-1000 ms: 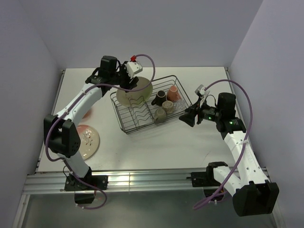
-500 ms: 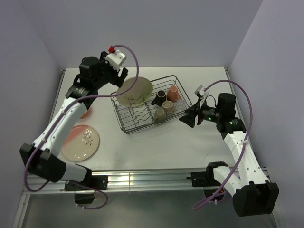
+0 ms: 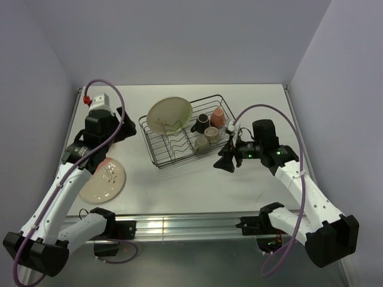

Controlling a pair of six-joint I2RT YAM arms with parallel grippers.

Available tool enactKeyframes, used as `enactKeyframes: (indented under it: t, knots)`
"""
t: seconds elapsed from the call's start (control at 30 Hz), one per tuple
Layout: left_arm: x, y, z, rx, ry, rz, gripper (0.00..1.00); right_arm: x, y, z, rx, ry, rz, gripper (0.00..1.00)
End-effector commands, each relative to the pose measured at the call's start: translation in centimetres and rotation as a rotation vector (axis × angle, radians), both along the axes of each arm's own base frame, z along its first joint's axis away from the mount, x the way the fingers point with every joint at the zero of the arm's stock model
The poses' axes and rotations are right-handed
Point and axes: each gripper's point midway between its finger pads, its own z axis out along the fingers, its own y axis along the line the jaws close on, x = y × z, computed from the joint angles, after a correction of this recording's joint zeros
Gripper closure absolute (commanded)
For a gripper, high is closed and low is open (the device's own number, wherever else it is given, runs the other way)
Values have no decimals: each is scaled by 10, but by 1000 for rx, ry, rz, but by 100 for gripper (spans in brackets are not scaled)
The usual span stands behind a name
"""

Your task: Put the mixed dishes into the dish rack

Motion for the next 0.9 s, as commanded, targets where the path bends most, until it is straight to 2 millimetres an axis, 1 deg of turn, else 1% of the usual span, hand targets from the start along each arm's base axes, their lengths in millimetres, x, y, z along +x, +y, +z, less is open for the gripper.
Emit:
enactKeyframes:
  t: [0.0, 0.03, 0.1, 0.13, 0.17, 0.2, 0.27, 0.3, 0.33, 0.37, 0.4, 0.43, 0.47, 0.53, 0.57, 0.6, 0.63, 0.67, 0.73, 0.77, 0.87]
  knots:
    - [-40, 20, -72, -134, 273, 244, 20, -2, 15, 12, -9, -40, 54, 32]
    - [-44, 24, -81, -170, 303, 299, 21, -3, 18, 10, -8, -28, 66, 32]
    - [-57, 31, -109, -170, 399, 363, 24, -4, 24, 9, -8, -17, 85, 32]
    - [-60, 37, -118, -171, 424, 394, 26, -3, 26, 4, -17, 3, 87, 32]
    - [-61, 39, -127, -173, 445, 409, 28, -2, 28, 5, -20, 7, 96, 32]
    - [-65, 42, -144, -168, 487, 424, 30, -3, 30, 3, -26, 17, 102, 32]
    - [-60, 47, -162, -197, 529, 428, 33, -3, 34, -2, -46, 42, 122, 32]
    - [-60, 50, -172, -191, 557, 426, 36, -3, 35, -4, -52, 52, 128, 32]
    - [-58, 54, -178, -194, 570, 439, 37, -1, 37, -3, -51, 43, 132, 32]
    - [-55, 57, -189, -172, 603, 451, 39, -2, 38, -3, -52, 42, 135, 32]
    - [-51, 60, -193, -155, 616, 456, 44, -2, 41, -2, -49, 37, 141, 32]
    - [-48, 63, -196, -142, 628, 463, 45, -2, 43, -1, -43, 35, 145, 32]
    - [-45, 63, -204, -125, 662, 462, 46, -3, 44, -1, -40, 41, 148, 32]
    - [-40, 64, -212, -100, 687, 459, 49, -5, 47, -2, -32, 46, 155, 32]
    - [-40, 64, -222, -80, 723, 461, 50, -6, 49, -4, -31, 49, 160, 32]
    - [-37, 65, -224, -70, 733, 460, 49, -6, 49, -5, -31, 52, 162, 32]
    - [-38, 66, -228, -57, 747, 464, 50, -8, 50, -6, -31, 53, 166, 32]
    - [-40, 69, -236, -33, 775, 477, 50, -8, 51, -7, -32, 52, 170, 33]
    - [-42, 73, -243, -8, 804, 494, 51, -10, 52, -8, -34, 53, 183, 33]
    - [-45, 74, -249, 4, 828, 500, 53, -11, 53, -9, -36, 53, 187, 33]
    - [-50, 78, -259, 29, 854, 517, 60, -13, 57, -9, -35, 56, 209, 33]
